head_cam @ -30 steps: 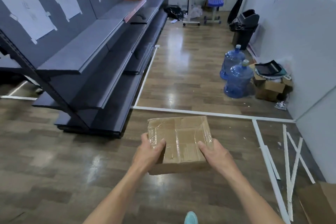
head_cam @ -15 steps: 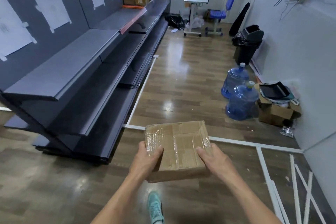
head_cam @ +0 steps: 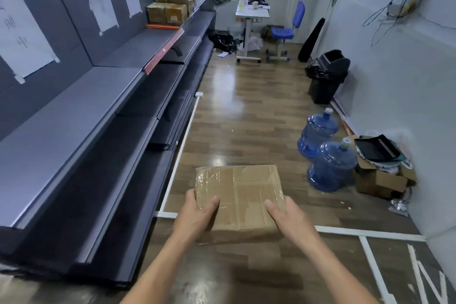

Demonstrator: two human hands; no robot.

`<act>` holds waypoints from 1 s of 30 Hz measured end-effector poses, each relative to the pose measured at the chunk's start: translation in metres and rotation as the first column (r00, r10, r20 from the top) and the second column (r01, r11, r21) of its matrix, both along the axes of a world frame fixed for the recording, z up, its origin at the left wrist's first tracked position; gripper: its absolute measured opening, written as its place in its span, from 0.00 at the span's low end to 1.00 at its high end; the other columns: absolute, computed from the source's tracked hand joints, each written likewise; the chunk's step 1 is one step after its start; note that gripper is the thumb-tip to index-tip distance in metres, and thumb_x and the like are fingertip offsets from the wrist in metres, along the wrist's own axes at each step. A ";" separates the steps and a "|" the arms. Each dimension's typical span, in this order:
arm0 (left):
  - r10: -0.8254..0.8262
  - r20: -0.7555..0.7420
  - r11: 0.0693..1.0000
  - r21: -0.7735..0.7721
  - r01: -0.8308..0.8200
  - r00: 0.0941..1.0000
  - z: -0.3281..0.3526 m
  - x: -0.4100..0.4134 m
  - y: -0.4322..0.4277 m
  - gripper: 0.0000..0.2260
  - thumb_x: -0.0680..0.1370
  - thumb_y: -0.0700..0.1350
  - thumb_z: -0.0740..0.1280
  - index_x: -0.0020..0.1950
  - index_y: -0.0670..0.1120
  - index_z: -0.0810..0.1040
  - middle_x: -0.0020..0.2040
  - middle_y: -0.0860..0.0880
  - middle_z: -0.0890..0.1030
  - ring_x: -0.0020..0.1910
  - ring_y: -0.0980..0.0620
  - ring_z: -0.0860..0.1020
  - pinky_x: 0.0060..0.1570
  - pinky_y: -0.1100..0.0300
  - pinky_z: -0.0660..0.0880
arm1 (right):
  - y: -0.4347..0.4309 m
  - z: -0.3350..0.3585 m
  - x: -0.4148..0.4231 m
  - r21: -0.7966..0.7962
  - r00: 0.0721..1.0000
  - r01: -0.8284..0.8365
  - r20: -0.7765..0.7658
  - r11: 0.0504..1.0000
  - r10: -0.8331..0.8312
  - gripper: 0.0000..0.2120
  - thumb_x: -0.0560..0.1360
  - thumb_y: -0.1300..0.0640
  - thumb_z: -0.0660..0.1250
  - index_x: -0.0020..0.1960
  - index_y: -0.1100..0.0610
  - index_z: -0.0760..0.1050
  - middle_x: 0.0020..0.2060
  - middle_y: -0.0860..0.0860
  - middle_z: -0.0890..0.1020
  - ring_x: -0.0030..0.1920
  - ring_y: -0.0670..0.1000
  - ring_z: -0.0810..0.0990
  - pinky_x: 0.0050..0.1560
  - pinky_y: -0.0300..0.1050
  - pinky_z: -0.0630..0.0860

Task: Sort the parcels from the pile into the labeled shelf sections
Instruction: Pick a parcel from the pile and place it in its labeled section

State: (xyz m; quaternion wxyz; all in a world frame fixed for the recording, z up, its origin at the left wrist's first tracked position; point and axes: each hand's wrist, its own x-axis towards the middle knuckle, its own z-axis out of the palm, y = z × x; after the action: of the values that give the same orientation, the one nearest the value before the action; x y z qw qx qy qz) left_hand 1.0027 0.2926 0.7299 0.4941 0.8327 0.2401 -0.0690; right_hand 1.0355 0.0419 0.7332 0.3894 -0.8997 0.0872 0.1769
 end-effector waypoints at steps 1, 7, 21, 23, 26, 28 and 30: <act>0.007 -0.004 1.000 0.015 -0.007 1.000 -0.001 0.014 0.007 0.26 0.77 0.65 0.68 0.69 0.53 0.68 0.59 0.55 0.81 0.57 0.50 0.80 0.60 0.48 0.77 | 0.007 -0.001 0.016 0.007 1.000 -0.007 0.000 1.000 0.007 0.23 0.77 0.33 0.60 0.59 0.51 0.73 0.57 0.50 0.82 0.61 0.56 0.78 0.58 0.51 0.72; 0.067 0.024 0.998 -0.003 -0.067 0.997 -0.008 0.109 0.037 0.23 0.78 0.61 0.70 0.67 0.51 0.69 0.54 0.60 0.79 0.48 0.65 0.76 0.42 0.65 0.71 | 0.039 -0.009 0.125 0.031 0.996 -0.084 0.008 0.996 0.084 0.22 0.76 0.31 0.60 0.59 0.46 0.74 0.56 0.47 0.83 0.59 0.53 0.79 0.55 0.50 0.73; 0.168 0.021 0.986 0.009 -0.168 0.986 0.008 0.362 0.049 0.27 0.79 0.62 0.69 0.72 0.51 0.67 0.60 0.55 0.80 0.58 0.53 0.80 0.56 0.52 0.78 | 0.056 -0.003 0.406 0.048 0.984 -0.173 0.049 0.984 0.171 0.22 0.78 0.33 0.60 0.63 0.46 0.74 0.60 0.50 0.83 0.63 0.56 0.79 0.60 0.50 0.73; 0.157 0.028 0.987 -0.020 -0.157 0.987 0.007 0.395 0.049 0.26 0.79 0.61 0.69 0.72 0.50 0.68 0.60 0.55 0.80 0.58 0.53 0.80 0.56 0.53 0.77 | 0.055 -0.002 0.435 0.037 0.986 -0.159 0.045 0.987 0.158 0.23 0.78 0.33 0.60 0.64 0.47 0.74 0.61 0.51 0.82 0.64 0.57 0.79 0.60 0.50 0.73; 0.134 0.049 0.990 -0.048 -0.132 0.990 0.004 0.446 0.051 0.22 0.79 0.59 0.70 0.68 0.52 0.70 0.58 0.57 0.81 0.55 0.58 0.80 0.48 0.61 0.75 | 0.057 -0.002 0.478 0.027 0.990 -0.136 0.040 0.990 0.135 0.22 0.78 0.34 0.60 0.64 0.46 0.74 0.62 0.50 0.82 0.64 0.56 0.79 0.55 0.46 0.71; 0.120 0.057 0.992 -0.051 -0.117 0.991 0.001 0.483 0.058 0.16 0.79 0.58 0.71 0.62 0.56 0.72 0.55 0.58 0.81 0.52 0.62 0.79 0.42 0.66 0.72 | 0.062 0.000 0.510 0.023 0.992 -0.126 0.033 0.992 0.126 0.21 0.78 0.34 0.60 0.64 0.45 0.74 0.62 0.49 0.82 0.63 0.55 0.79 0.55 0.46 0.71; 0.107 0.067 0.992 -0.075 -0.102 0.992 -0.002 0.523 0.068 0.13 0.79 0.58 0.71 0.59 0.57 0.71 0.54 0.59 0.81 0.52 0.63 0.79 0.41 0.67 0.72 | 0.071 -0.001 0.547 0.019 0.992 -0.123 0.027 0.992 0.122 0.23 0.79 0.34 0.59 0.65 0.47 0.74 0.62 0.49 0.82 0.63 0.55 0.79 0.59 0.49 0.73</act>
State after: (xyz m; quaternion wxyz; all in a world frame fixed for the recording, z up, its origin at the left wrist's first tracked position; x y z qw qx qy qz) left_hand 1.5256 0.3605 0.7274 0.5348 0.8026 0.2632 -0.0221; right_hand 1.5823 0.1133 0.7324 0.3884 -0.9014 0.0247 0.1896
